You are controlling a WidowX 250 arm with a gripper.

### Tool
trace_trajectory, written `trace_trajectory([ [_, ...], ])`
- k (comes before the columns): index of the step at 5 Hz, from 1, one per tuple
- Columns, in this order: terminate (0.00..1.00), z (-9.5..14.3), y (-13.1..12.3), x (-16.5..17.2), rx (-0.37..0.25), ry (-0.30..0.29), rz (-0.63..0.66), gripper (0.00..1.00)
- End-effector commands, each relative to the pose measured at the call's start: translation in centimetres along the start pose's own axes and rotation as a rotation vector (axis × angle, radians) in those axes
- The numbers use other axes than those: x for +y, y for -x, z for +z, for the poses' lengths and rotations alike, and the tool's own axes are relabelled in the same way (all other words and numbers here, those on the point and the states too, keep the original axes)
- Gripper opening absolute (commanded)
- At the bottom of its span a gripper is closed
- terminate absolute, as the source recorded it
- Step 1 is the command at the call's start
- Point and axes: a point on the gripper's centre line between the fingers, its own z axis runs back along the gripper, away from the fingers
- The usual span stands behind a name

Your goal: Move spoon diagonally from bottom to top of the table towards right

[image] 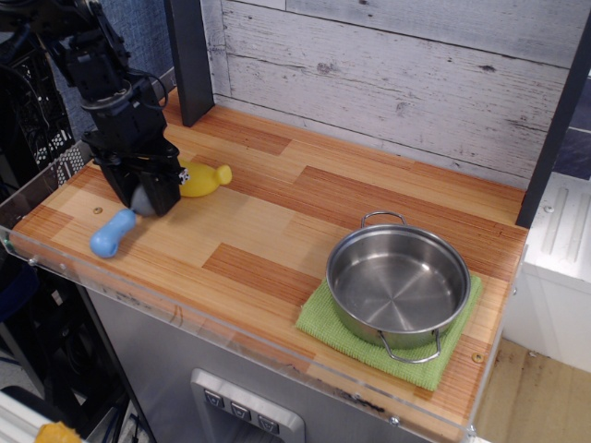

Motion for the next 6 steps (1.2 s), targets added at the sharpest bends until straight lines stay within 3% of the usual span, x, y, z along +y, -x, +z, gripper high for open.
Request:
trace_trajectory([
  [1,0.0,3.7,-1.3,-1.2,-0.043,-0.036,-0.034,1.0],
  [2,0.0,7.5,-2.1,-2.1,-0.076,-0.018,-0.025,1.0],
  [3,0.0,10.2,-2.8,-3.5,-0.056,-0.016,0.018,1.0],
  [4,0.0,11.6,-3.3,-5.2,-0.018,-0.089,0.098,1.0],
  [6,0.0,12.3,-3.6,-5.9,-0.027,-0.084,0.117,1.0],
])
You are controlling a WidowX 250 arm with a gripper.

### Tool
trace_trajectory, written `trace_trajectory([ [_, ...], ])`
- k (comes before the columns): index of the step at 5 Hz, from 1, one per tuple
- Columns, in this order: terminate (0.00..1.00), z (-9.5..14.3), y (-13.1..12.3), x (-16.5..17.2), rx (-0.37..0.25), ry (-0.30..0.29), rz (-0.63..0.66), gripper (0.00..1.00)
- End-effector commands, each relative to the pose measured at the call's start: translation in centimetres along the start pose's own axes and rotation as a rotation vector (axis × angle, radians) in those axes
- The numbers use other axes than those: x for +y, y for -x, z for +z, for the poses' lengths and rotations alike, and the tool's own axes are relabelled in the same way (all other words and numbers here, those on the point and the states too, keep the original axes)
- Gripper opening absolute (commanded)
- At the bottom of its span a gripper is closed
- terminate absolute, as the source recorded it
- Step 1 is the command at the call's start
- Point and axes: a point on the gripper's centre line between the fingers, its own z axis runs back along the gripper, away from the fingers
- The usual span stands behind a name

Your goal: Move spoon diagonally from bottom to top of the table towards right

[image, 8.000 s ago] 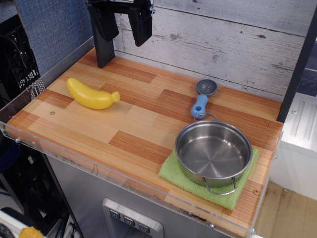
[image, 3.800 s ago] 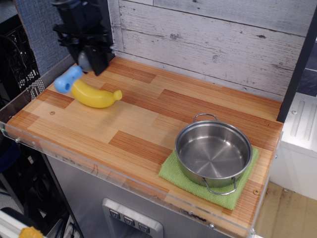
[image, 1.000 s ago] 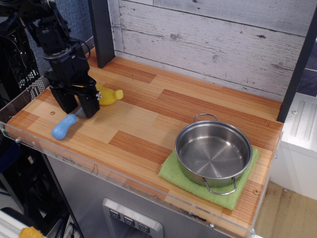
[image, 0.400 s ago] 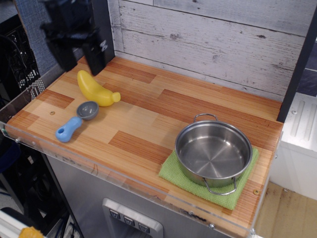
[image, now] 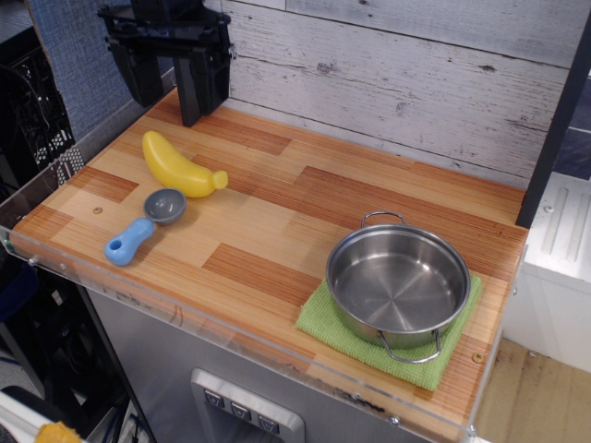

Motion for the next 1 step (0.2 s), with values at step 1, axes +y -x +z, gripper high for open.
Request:
trace_trajectory([
  [1,1.0,2.29,-0.95,-0.5,-0.068,-0.016,-0.006,1.0],
])
